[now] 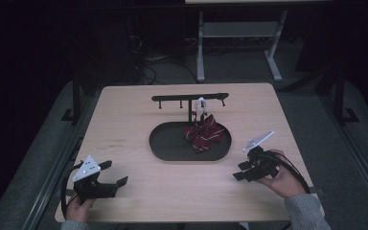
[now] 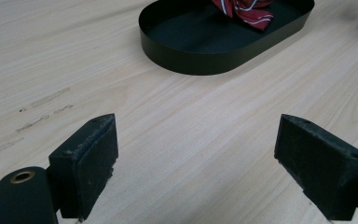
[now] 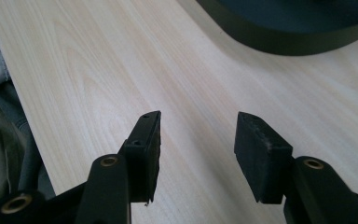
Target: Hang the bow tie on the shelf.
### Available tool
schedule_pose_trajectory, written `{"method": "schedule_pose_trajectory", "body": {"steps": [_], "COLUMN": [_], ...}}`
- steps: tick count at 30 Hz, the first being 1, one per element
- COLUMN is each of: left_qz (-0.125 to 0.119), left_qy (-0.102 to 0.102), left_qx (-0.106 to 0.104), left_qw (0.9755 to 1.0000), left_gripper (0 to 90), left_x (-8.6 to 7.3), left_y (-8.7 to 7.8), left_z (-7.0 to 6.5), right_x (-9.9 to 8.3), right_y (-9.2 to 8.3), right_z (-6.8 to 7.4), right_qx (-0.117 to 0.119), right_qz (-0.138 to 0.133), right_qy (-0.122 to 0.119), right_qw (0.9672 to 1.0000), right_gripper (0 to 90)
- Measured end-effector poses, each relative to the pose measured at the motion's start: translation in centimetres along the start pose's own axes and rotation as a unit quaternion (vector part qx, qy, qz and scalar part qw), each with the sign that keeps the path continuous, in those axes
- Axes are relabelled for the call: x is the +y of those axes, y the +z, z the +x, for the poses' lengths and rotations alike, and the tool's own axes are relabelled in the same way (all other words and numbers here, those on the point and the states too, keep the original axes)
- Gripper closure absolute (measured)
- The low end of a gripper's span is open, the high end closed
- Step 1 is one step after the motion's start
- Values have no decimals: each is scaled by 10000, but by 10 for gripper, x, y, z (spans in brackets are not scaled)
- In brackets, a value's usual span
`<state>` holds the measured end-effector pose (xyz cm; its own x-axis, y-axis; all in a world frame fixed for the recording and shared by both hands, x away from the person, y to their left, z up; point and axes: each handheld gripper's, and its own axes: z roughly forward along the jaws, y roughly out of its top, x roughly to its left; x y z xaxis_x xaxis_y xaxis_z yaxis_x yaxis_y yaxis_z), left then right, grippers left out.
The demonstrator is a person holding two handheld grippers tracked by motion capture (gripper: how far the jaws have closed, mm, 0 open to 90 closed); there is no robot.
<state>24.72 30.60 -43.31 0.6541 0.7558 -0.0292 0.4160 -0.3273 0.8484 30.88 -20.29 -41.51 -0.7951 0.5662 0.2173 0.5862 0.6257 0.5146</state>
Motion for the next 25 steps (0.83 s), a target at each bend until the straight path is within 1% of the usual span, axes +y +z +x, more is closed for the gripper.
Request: {"method": "schedule_pose_trajectory", "body": {"steps": [3, 5, 11, 14, 17, 23, 24, 25], "left_qz": [-2, 35, 58, 58, 55, 62, 47, 47], "left_qy": [-5, 38, 42, 52, 94, 107, 99, 99], "left_qx": [1, 0, -5, -8, -12, -15, -19, -19], "left_qw": [10000, 10000, 10000, 10000, 9999, 9999, 9999, 9999], "left_gripper": [131, 131, 131, 131, 131, 131, 131, 131], "left_x": [0, 0, 0, 0, 1, 1, 1, 1], "left_y": [0, 0, 0, 0, 0, 1, 2, 2], "left_z": [0, 0, 0, 0, 0, -1, -1, -1], "right_x": [-3, -6, -19, -22, -27, -36, -39, -40], "right_y": [1, 1, 3, 4, 5, 5, 5, 6], "right_z": [1, 2, 8, 9, 11, 17, 20, 20], "right_qx": [9, 13, -12, -14, -39, -40, -78, -98], "right_qz": [-4, -16, -115, -145, -139, -278, -323, -348], "right_qy": [16, 29, 63, 63, 74, 145, 197, 176], "right_qw": [10000, 10000, 9999, 9999, 9999, 9995, 9993, 9992], "right_gripper": [500, 499, 491, 490, 485, 475, 472, 472]}}
